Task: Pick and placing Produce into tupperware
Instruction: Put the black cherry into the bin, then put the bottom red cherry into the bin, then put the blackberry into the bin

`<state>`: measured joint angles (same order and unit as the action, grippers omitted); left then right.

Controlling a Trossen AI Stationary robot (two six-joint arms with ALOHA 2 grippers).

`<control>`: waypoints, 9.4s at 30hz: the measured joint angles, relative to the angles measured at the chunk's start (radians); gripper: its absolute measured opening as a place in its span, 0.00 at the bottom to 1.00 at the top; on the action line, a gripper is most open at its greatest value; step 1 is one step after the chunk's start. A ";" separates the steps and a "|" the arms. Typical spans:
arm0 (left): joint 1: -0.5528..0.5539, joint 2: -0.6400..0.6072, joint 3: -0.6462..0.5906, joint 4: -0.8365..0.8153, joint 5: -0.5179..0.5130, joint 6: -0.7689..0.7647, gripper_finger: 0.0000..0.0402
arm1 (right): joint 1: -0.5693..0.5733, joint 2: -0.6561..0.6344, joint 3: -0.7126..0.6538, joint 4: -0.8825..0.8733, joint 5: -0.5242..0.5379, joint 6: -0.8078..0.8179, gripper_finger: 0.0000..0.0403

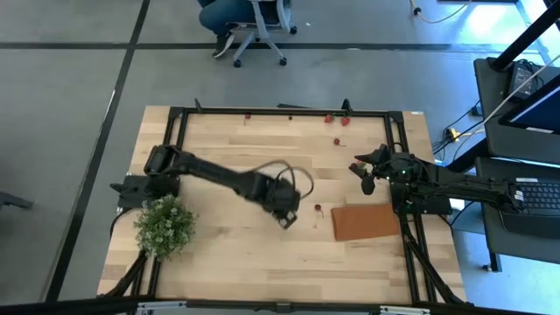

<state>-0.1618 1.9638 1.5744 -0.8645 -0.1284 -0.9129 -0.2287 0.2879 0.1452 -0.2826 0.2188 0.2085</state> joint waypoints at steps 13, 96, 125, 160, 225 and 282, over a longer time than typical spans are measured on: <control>0.165 -0.003 0.210 -0.338 0.022 0.139 0.29 | 0.000 0.000 0.000 -0.082 -0.002 0.000 0.60; 0.128 -0.627 -0.515 0.629 -0.196 0.636 0.53 | 0.003 0.162 0.130 0.141 -0.168 -0.085 0.60; 0.106 -0.907 -1.278 1.316 -0.203 0.722 0.53 | 0.429 1.277 0.641 0.006 -0.137 0.023 0.60; 0.107 -1.047 -1.567 1.373 -0.281 0.607 0.53 | 0.458 1.445 0.737 -0.134 -0.054 0.254 0.31; 0.107 -1.046 -1.567 1.371 -0.282 0.601 0.53 | 0.237 1.691 1.236 0.043 -0.115 -0.055 0.30; 0.107 -1.045 -1.566 1.351 -0.274 0.600 0.53 | -0.013 1.014 0.520 -0.449 0.118 0.759 0.57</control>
<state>-0.0547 0.9184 0.0082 0.4866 -0.4026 -0.3130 -0.2420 1.3014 0.6655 -0.7314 0.3368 0.9674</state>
